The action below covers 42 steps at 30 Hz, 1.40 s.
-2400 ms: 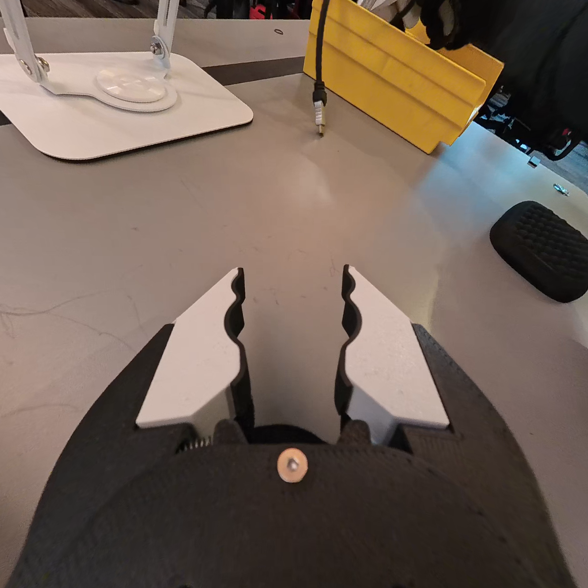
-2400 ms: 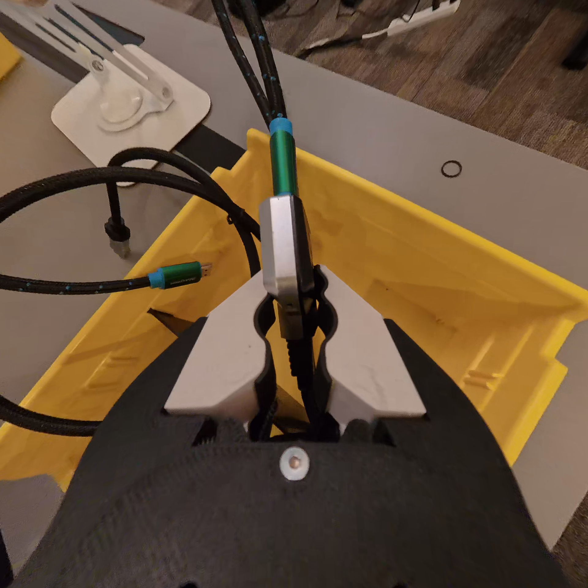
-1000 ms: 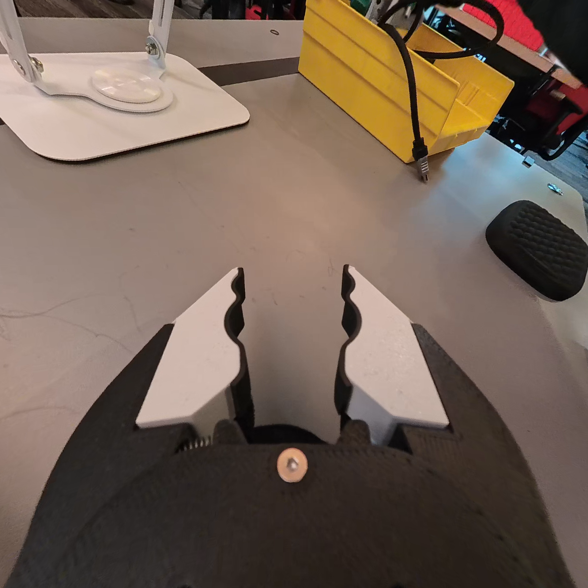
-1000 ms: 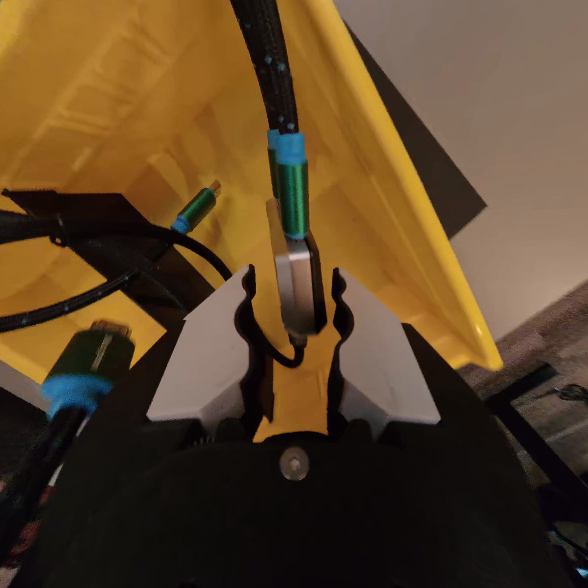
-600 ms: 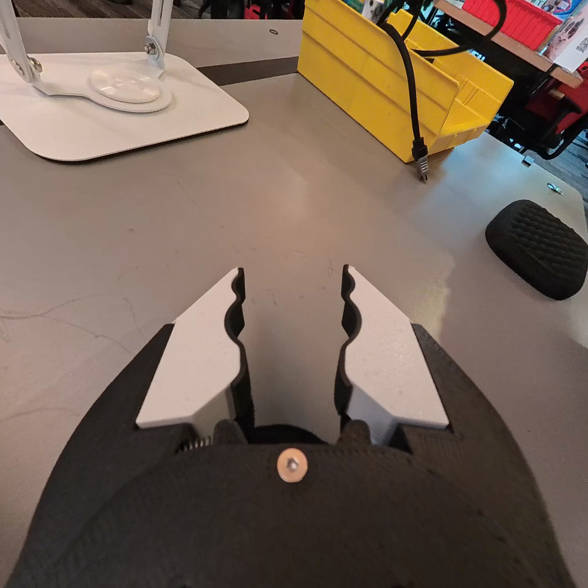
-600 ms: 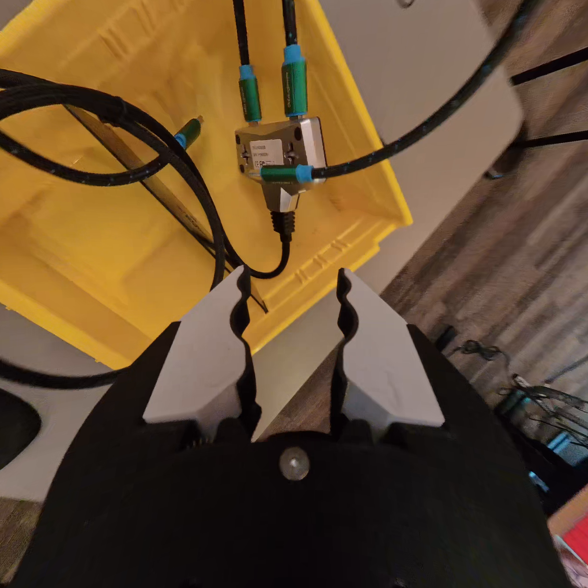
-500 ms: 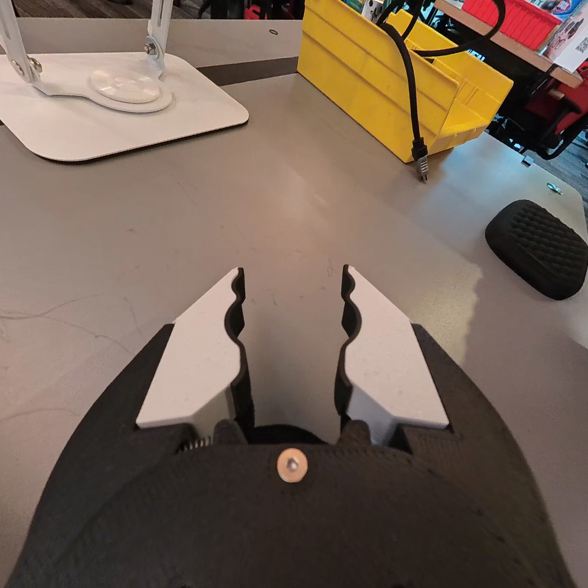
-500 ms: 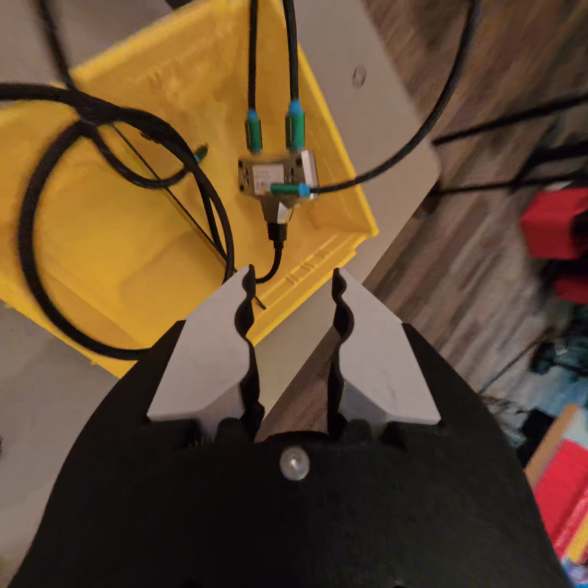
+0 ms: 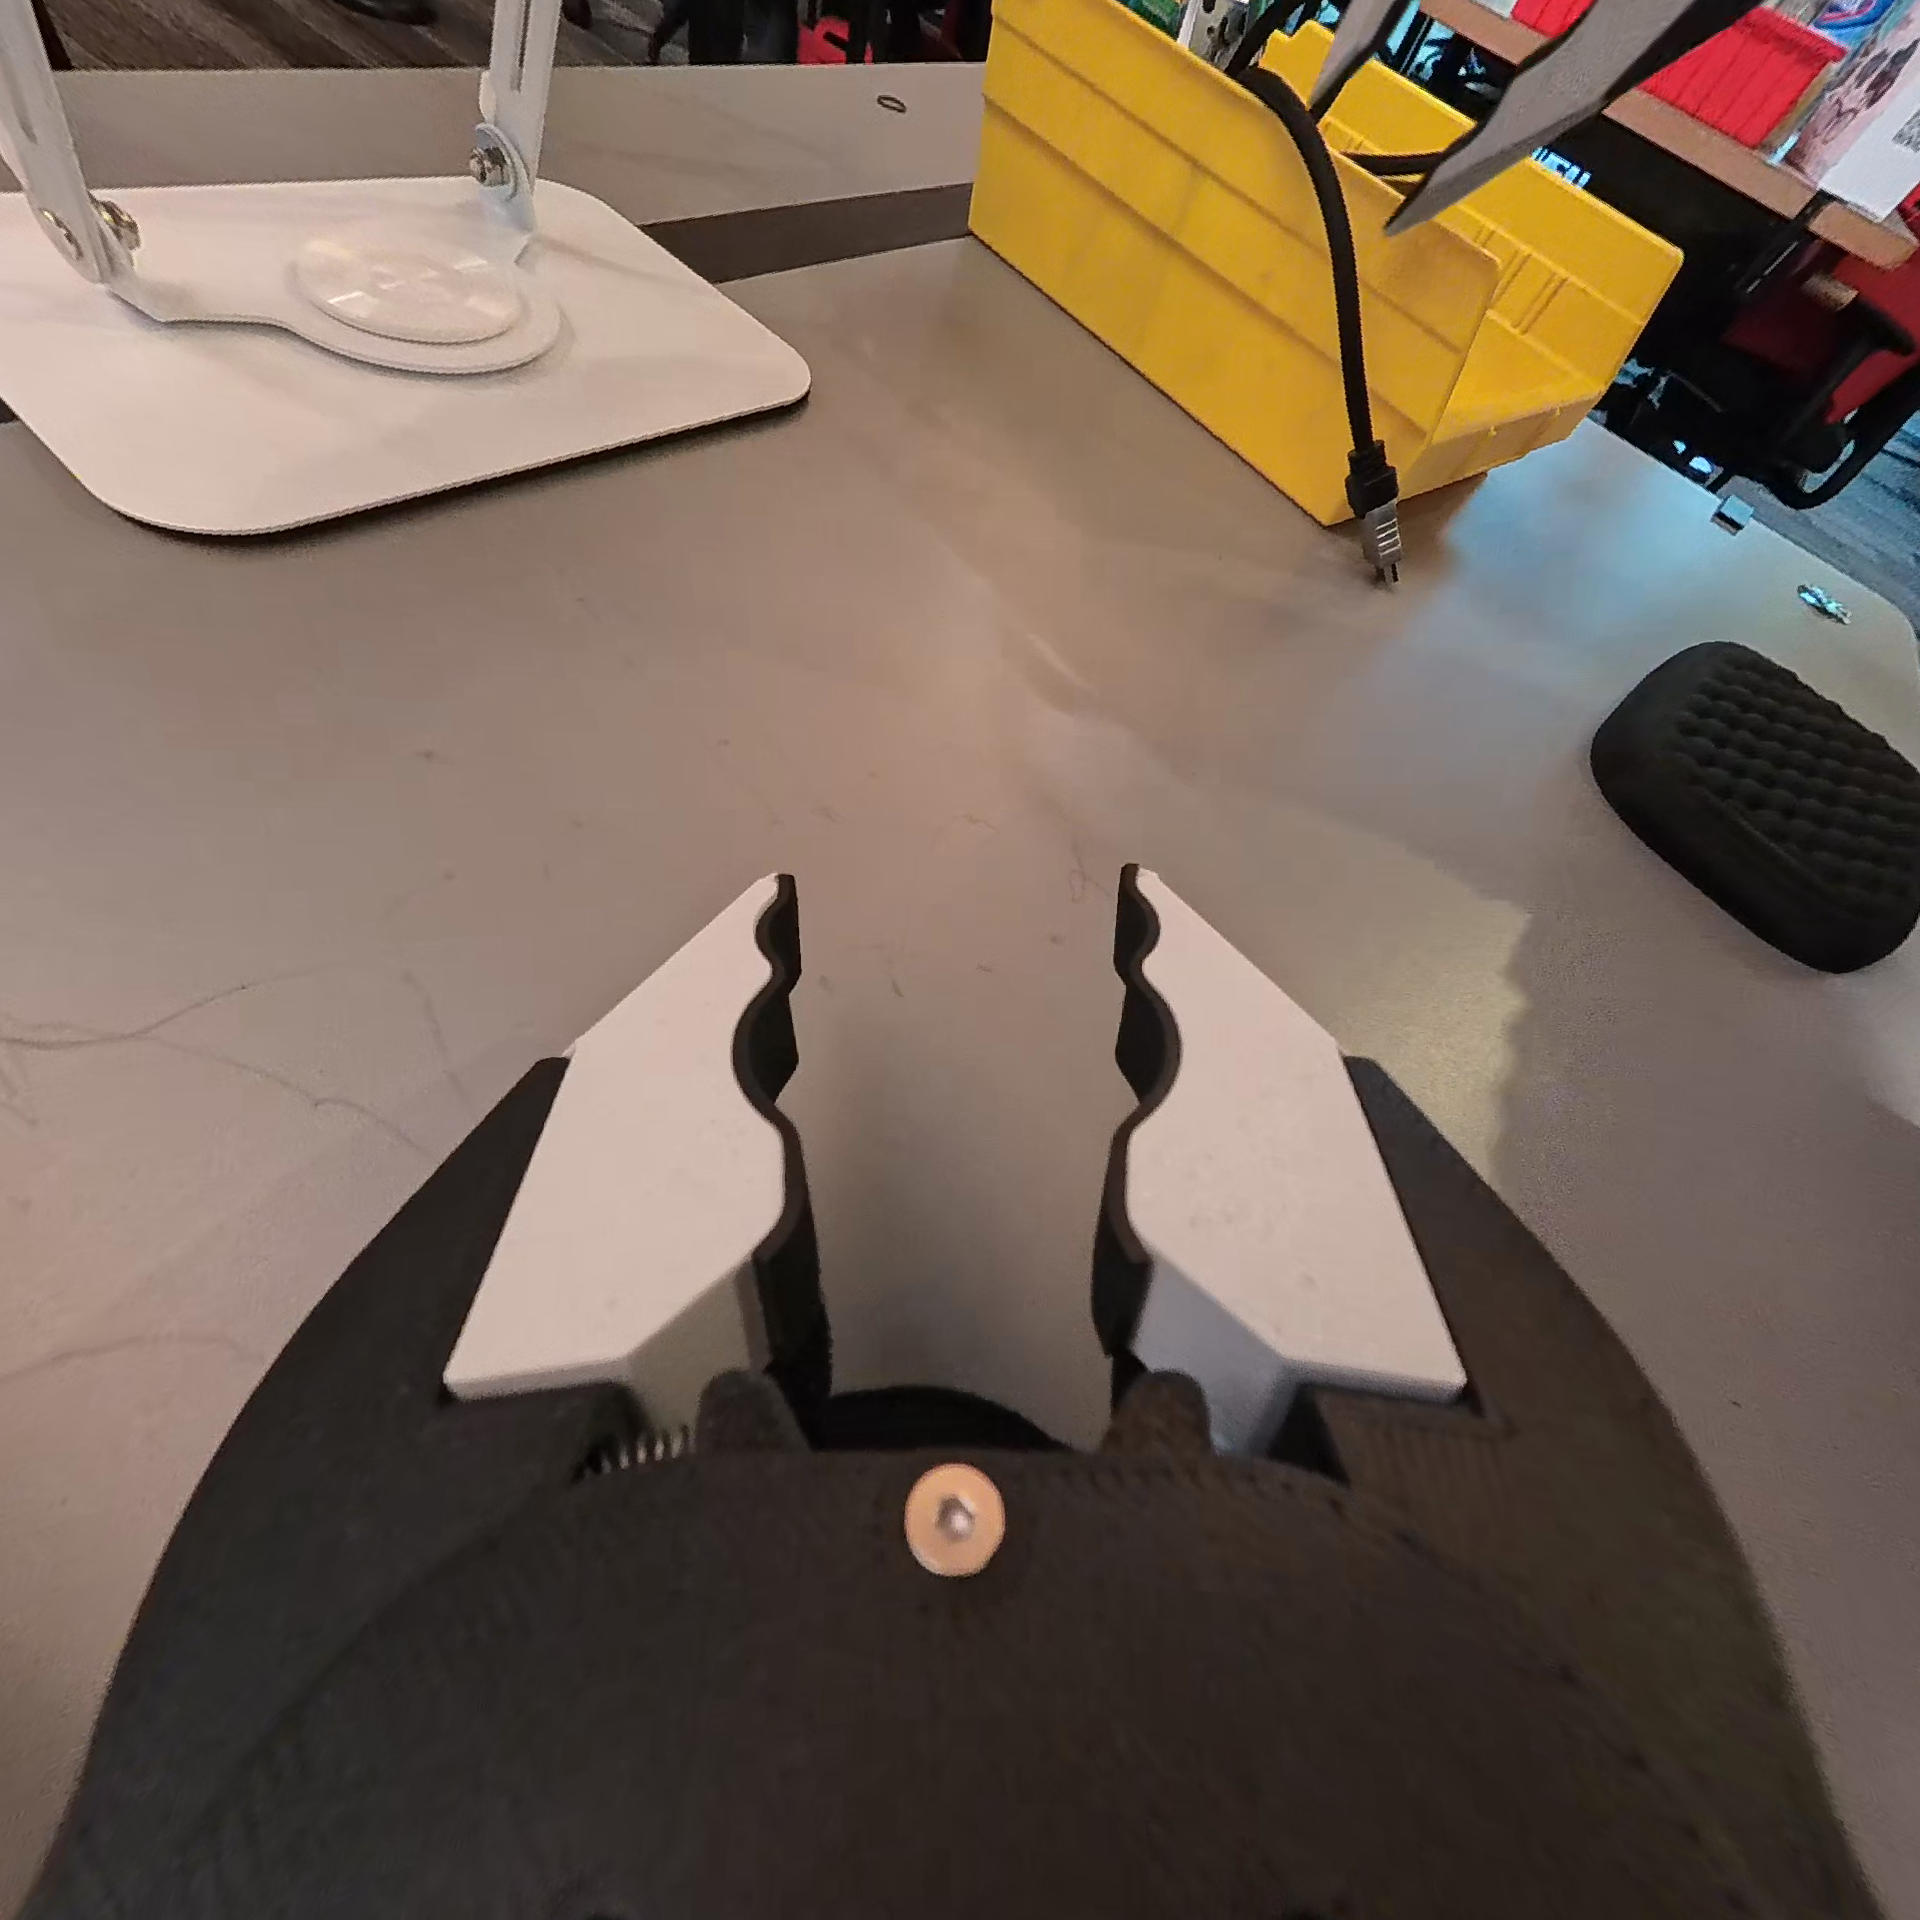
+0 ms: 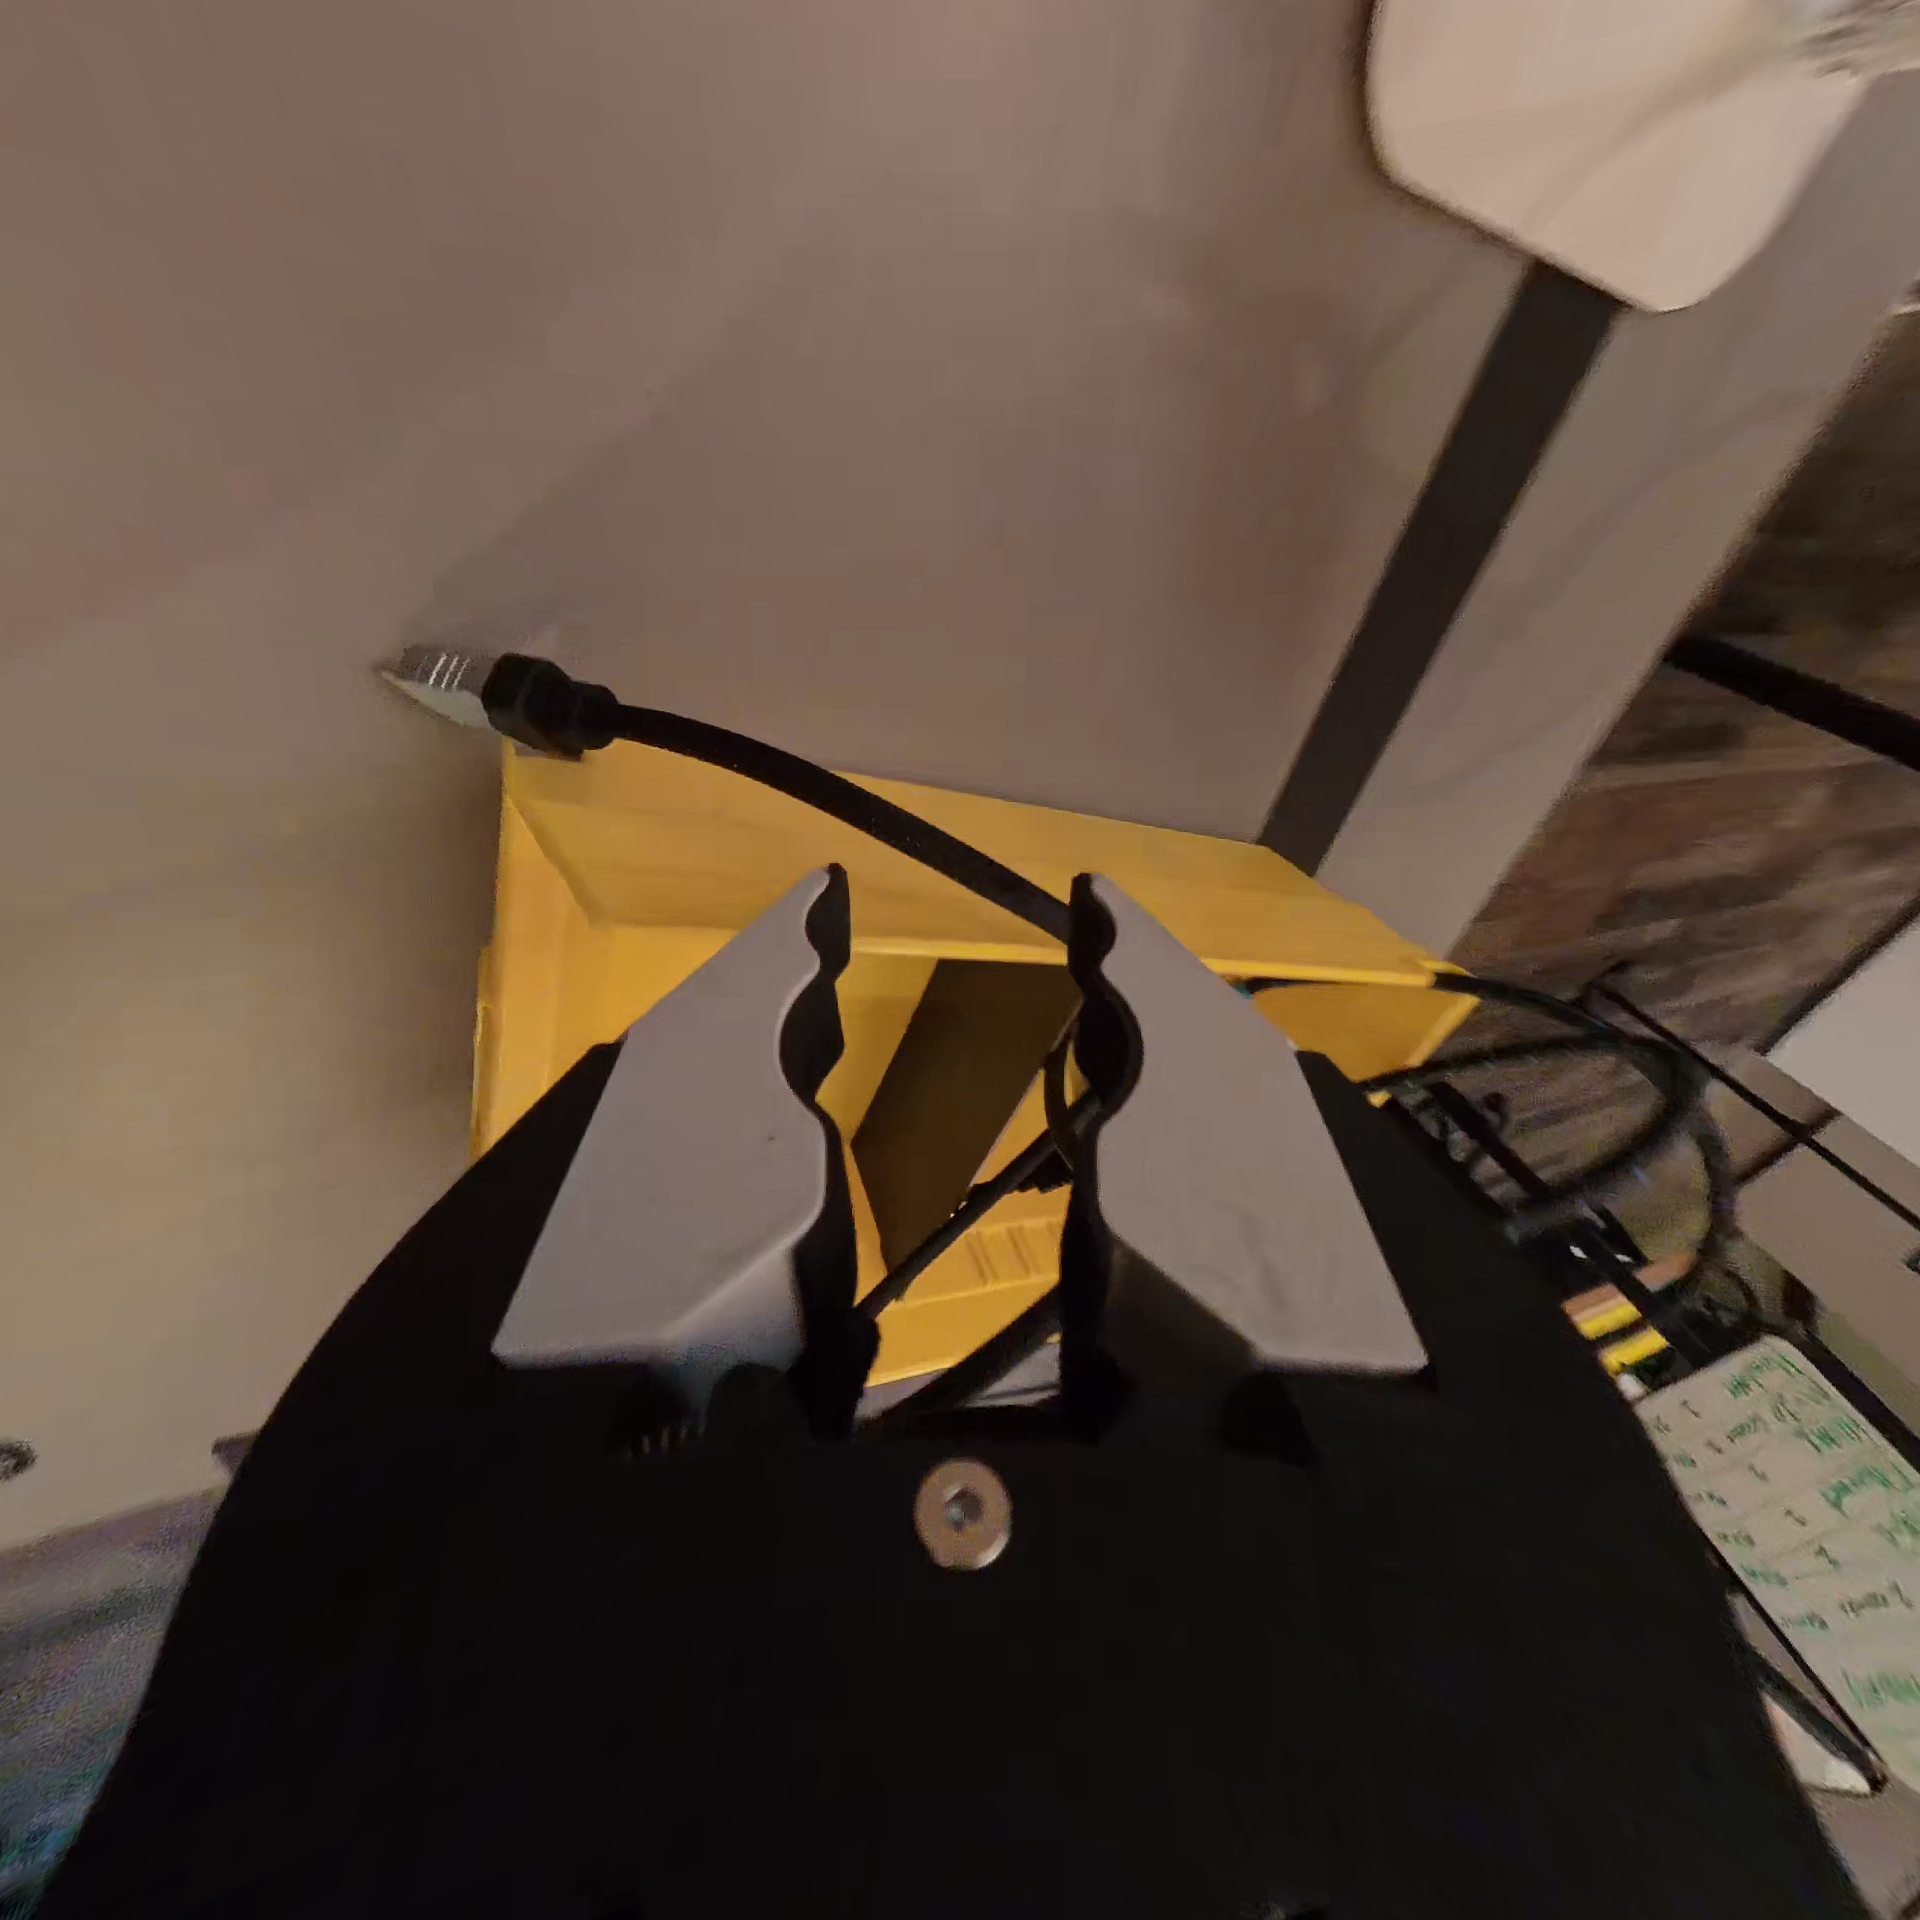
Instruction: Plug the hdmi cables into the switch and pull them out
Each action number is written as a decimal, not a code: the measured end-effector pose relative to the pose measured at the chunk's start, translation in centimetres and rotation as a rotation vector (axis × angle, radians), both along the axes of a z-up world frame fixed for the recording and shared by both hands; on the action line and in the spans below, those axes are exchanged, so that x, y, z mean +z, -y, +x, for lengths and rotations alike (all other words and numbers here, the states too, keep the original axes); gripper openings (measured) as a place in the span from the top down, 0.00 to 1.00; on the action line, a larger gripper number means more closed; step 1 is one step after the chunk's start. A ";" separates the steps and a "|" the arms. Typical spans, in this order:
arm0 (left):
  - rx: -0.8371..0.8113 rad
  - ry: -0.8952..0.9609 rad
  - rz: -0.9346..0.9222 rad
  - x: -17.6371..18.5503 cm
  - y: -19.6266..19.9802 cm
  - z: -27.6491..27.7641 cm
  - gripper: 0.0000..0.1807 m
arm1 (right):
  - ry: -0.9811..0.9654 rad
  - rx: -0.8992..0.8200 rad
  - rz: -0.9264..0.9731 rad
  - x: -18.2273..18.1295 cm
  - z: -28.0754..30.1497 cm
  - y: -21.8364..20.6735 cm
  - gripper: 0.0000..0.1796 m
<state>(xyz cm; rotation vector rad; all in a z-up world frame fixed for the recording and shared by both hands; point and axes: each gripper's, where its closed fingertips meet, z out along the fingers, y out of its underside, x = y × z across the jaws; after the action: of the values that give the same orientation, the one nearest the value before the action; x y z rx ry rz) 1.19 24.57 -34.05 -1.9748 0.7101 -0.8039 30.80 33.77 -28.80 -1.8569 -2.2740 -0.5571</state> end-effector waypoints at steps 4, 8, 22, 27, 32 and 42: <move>-0.005 0.004 -0.003 0.0 0.0 0.0 0.67 | 0.103 -0.044 -0.154 -2.5 1.0 -0.3 0.80; -0.010 0.012 -0.004 0.1 0.1 0.1 0.67 | 0.171 -0.089 -0.240 -3.5 1.6 -0.4 0.81; -0.019 0.016 -0.007 0.1 0.2 0.1 0.67 | -0.303 -0.143 -0.092 5.6 0.1 -3.8 0.98; -0.016 0.009 -0.005 0.0 0.1 0.1 0.67 | -0.542 -0.264 0.065 10.8 2.6 -6.7 0.98; -0.012 0.005 -0.005 0.0 0.1 0.1 0.67 | -0.790 -0.374 0.205 15.5 6.0 -9.6 0.98; -0.011 0.008 -0.005 0.0 0.1 0.1 0.67 | -0.861 -0.564 0.261 12.0 12.8 -12.2 0.98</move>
<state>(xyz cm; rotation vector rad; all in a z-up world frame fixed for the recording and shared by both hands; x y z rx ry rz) 1.27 24.48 -34.04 -1.9731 0.7155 -0.8202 43.58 46.00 -16.78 -2.0326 -1.0928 -0.0524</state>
